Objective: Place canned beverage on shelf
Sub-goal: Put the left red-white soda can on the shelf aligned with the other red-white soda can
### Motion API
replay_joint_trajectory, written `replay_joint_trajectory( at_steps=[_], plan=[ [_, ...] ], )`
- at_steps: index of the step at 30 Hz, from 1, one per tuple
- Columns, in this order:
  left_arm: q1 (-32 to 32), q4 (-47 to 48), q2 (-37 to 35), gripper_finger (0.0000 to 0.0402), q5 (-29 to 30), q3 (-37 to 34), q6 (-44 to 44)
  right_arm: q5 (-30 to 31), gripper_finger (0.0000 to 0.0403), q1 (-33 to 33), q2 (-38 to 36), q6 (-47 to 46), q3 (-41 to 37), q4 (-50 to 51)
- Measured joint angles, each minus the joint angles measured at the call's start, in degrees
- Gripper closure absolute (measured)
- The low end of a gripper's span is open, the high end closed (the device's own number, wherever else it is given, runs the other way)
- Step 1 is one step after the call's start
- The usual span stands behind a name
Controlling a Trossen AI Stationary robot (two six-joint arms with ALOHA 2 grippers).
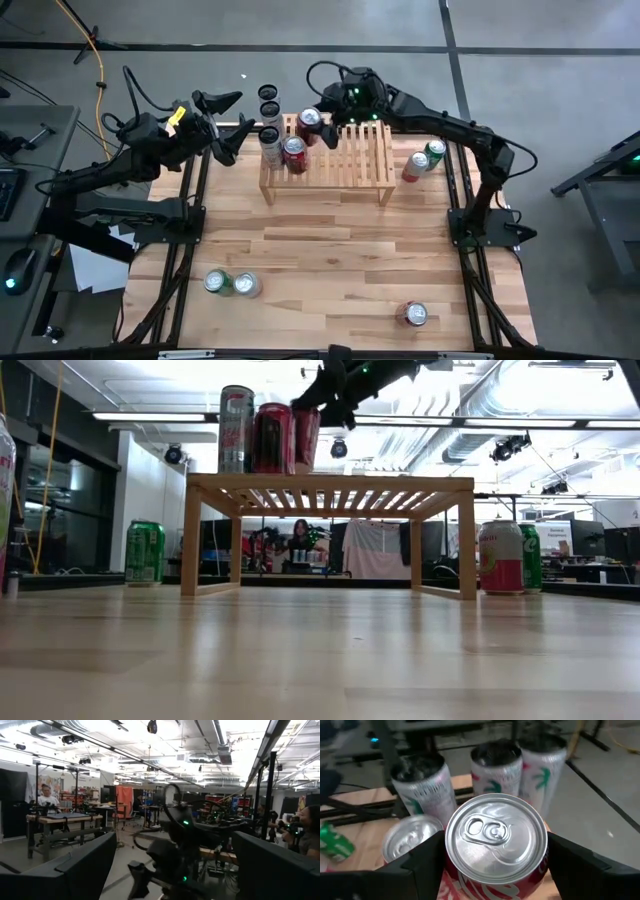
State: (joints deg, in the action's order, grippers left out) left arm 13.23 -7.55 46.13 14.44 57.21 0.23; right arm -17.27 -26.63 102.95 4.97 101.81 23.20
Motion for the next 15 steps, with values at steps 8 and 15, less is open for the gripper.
replay_joint_trajectory(
  at_steps=[8,15],
  plan=[
    [-0.02,0.0,0.0,0.0016,0.0,0.0,-0.13,-10.82,0.0121,-2.95,8.42,8.14,12.0,9.45],
    [-0.02,-0.01,0.0,0.0016,0.0,0.0,-0.12,-14.02,0.0121,-3.02,12.43,10.58,15.02,11.72]
  ],
)
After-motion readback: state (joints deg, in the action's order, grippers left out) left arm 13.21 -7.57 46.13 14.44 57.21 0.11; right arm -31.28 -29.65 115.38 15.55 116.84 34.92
